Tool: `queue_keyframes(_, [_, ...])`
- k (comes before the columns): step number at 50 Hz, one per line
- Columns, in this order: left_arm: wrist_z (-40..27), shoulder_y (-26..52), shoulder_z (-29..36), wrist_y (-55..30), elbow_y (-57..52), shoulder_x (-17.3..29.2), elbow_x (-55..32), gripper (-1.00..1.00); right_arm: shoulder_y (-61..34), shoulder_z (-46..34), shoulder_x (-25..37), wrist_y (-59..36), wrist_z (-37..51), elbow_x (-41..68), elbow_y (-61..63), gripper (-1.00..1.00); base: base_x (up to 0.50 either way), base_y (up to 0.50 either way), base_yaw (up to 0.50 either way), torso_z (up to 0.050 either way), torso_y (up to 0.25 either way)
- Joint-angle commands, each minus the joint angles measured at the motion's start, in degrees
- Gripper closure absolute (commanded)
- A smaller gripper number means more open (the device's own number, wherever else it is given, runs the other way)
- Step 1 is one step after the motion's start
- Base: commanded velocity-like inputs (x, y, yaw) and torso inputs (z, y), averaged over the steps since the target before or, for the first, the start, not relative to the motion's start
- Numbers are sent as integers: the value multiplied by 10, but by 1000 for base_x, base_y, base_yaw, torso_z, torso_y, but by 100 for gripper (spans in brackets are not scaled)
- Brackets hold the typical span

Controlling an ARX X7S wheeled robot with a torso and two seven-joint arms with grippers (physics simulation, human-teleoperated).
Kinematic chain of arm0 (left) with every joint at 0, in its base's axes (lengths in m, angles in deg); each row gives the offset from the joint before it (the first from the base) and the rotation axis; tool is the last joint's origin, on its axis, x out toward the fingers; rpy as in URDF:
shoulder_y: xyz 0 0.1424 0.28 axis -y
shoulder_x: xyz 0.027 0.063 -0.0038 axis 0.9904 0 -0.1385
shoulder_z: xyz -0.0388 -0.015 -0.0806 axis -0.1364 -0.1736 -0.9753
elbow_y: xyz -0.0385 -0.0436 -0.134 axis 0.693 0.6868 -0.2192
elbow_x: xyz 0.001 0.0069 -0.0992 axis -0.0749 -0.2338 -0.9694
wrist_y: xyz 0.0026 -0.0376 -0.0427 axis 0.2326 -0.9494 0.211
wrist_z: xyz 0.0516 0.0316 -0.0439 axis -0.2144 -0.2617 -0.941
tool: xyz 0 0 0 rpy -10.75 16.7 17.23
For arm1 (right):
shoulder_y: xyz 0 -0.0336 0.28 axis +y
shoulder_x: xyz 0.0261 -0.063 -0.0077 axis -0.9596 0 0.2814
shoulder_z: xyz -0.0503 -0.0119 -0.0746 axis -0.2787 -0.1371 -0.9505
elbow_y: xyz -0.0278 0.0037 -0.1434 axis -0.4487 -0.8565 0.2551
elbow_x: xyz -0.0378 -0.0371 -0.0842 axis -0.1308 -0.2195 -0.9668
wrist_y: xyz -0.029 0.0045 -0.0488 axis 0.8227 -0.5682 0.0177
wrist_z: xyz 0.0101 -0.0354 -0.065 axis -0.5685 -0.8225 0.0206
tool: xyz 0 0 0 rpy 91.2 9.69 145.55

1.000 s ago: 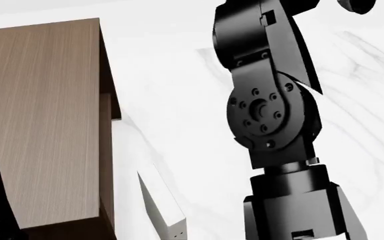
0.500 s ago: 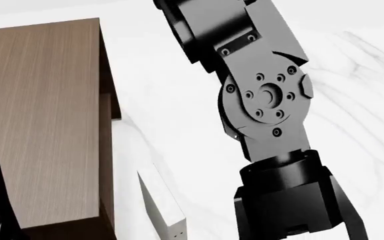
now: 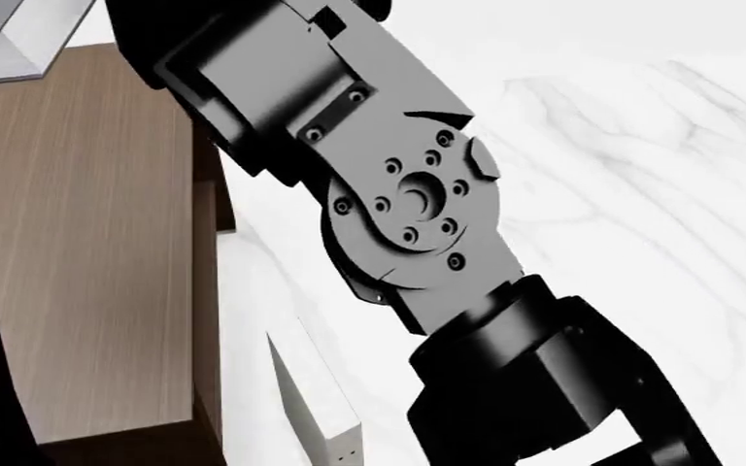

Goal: Pick up the book in the middle and place it on the cabinet shelf.

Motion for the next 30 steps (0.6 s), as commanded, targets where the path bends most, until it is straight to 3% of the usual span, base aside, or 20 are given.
queue_keyframes(1, [0,-2,0,2,0,0,1,-100,-1,-65,2,35,-27,36,24,100,0,0,0,0,0])
queue_keyframes(30, [-1,-2,-3,5,0,2,-2,-100,26,-161,4,73,-54,52,35,100,0,0,0,1,1])
